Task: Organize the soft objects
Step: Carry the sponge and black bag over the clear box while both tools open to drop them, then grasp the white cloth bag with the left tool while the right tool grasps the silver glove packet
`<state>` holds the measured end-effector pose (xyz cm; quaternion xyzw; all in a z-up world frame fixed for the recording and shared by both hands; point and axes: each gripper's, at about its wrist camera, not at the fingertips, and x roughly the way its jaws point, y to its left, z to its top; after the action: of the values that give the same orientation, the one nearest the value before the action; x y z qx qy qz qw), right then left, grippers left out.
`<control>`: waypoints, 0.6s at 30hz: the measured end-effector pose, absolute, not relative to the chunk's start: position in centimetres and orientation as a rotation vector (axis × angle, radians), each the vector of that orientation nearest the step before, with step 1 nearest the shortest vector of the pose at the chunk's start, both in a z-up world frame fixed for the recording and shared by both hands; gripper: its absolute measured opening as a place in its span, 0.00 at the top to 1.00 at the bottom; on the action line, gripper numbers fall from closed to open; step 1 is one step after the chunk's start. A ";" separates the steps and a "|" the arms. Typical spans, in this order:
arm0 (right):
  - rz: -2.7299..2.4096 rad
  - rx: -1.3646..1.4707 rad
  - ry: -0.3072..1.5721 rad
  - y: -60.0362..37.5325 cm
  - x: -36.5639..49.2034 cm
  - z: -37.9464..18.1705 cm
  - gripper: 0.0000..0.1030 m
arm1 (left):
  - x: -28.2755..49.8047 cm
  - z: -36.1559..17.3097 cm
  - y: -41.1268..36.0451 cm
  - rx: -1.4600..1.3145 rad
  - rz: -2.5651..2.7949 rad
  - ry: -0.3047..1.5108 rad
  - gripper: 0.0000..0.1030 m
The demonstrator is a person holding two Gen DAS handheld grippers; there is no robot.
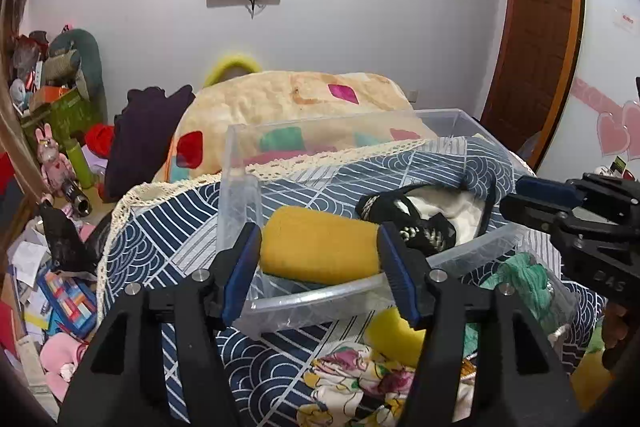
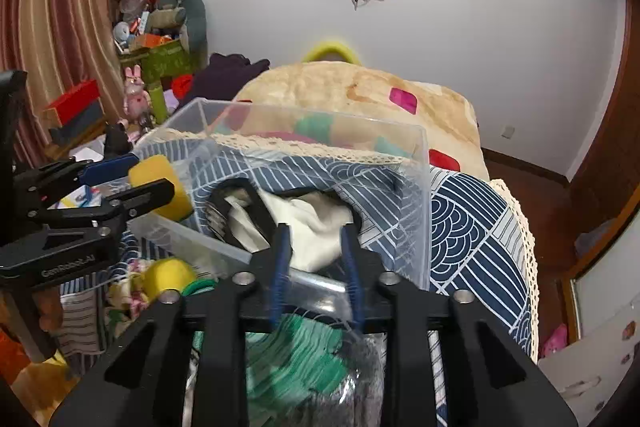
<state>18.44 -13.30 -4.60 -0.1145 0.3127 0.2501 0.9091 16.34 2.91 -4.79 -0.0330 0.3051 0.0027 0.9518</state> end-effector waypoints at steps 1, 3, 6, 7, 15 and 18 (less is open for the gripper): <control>0.520 -0.235 0.634 -13.4 18.1 -4.3 0.65 | 16.1 -4.6 2.9 -0.064 0.007 0.614 0.39; 0.519 -0.238 0.611 -13.6 17.4 -3.9 0.60 | 15.3 -4.2 2.7 -0.064 0.006 0.596 0.38; 0.520 -0.240 0.573 -13.9 16.4 -3.1 0.52 | 14.3 -3.4 2.5 -0.072 -0.006 0.575 0.34; 0.517 -0.239 0.558 -14.1 16.0 -2.7 0.48 | 13.9 -3.1 2.4 -0.074 -0.008 0.565 0.32; 0.505 -0.227 0.439 -15.1 12.8 -0.6 0.23 | 10.3 -1.0 1.0 -0.047 0.011 0.465 0.10; 0.508 -0.195 0.417 -16.1 11.9 -0.5 0.19 | 8.8 -1.1 0.3 -0.049 -0.001 0.452 0.05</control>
<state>11.88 -16.08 -0.47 -0.0956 0.2046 0.2489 0.9418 8.76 0.29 -1.06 -0.0242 0.2240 -0.0003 0.9743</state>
